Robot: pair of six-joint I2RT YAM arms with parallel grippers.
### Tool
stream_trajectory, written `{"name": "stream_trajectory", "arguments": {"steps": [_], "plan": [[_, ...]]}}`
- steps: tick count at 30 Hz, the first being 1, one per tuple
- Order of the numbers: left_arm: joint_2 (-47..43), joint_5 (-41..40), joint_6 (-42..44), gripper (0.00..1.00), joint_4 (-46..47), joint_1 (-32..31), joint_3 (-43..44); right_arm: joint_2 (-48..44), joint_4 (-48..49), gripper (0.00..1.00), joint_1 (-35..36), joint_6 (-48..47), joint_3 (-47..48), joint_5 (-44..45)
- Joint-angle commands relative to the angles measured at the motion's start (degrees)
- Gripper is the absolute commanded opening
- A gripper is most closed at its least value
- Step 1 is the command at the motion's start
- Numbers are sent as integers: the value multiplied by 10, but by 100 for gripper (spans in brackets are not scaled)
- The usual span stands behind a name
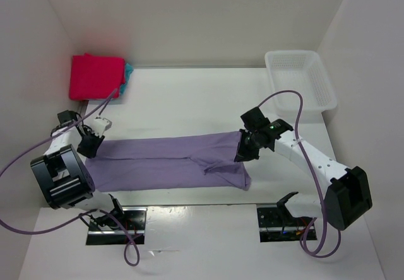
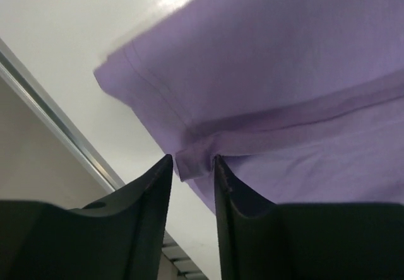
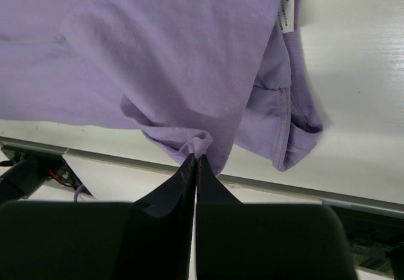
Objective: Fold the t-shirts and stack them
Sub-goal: Fold the other side of the tshirt into a rectangle
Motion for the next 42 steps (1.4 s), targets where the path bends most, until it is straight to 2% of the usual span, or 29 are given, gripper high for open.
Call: {"name": "stream_trajectory", "arguments": {"steps": [1, 5, 8, 9, 12, 13, 14, 15, 16, 18, 19, 21, 25, 26, 29, 30, 32, 34, 36, 37, 39, 40, 42], "plan": [[-40, -15, 23, 41, -46, 10, -6, 0, 18, 0, -3, 1, 5, 6], [-87, -22, 44, 44, -75, 52, 18, 0, 18, 0, -3, 1, 5, 6], [-131, 9, 61, 57, -101, 64, 72, 0, 29, 0, -3, -6, 5, 6], [-136, 35, 75, 68, -112, 46, 87, 7, 29, 0, -3, -11, 5, 11], [-158, 78, 91, 85, -112, -18, 141, 39, 36, 0, -10, -29, 27, 12], [-164, 104, 91, 94, -112, -92, 150, 48, 41, 0, -16, -41, 34, 12], [-180, 119, 91, 99, -112, -136, 157, 69, 47, 0, -22, -48, 46, 12], [-190, 138, 91, 99, -106, -183, 157, 79, 47, 0, -27, -53, 52, 12], [-198, 184, 91, 99, -99, -278, 157, 90, 57, 0, -39, -63, 52, 12], [-199, 236, 73, 99, -93, -365, 151, 123, 76, 0, -55, -71, 70, 12], [-187, 285, 53, 99, -93, -431, 150, 135, 83, 0, -72, -71, 78, 2], [-143, 312, 46, 99, -93, -481, 150, 173, 93, 0, -92, -77, 87, -6], [-84, 298, 70, 99, -88, -583, 144, 220, 126, 0, -121, -82, 106, -12], [-63, 273, 78, 99, -88, -630, 144, 235, 126, 0, -128, -82, 106, -17], [-23, 225, 89, 99, -63, -704, 131, 246, 147, 0, -134, -82, 106, -31], [-13, 188, 89, 98, -36, -753, 118, 255, 147, 0, -134, -82, 106, -31], [14, 144, 89, 95, 10, -810, 113, 263, 153, 0, -134, -77, 106, -44], [42, 126, 77, 92, 43, -831, 107, 268, 153, 0, -134, -77, 106, -44], [61, 126, 52, 85, 67, -837, 120, 268, 159, 0, -134, -77, 106, -44], [82, 119, 42, 72, 75, -837, 127, 268, 159, 0, -134, -82, 111, -44], [99, 107, 18, 55, 75, -837, 137, 268, 153, 0, -134, -82, 111, -44], [113, 93, 6, 48, 75, -837, 143, 268, 153, 0, -134, -82, 111, -44], [120, 78, -41, 42, 81, -837, 143, 268, 153, 0, -134, -82, 111, -44]]}}
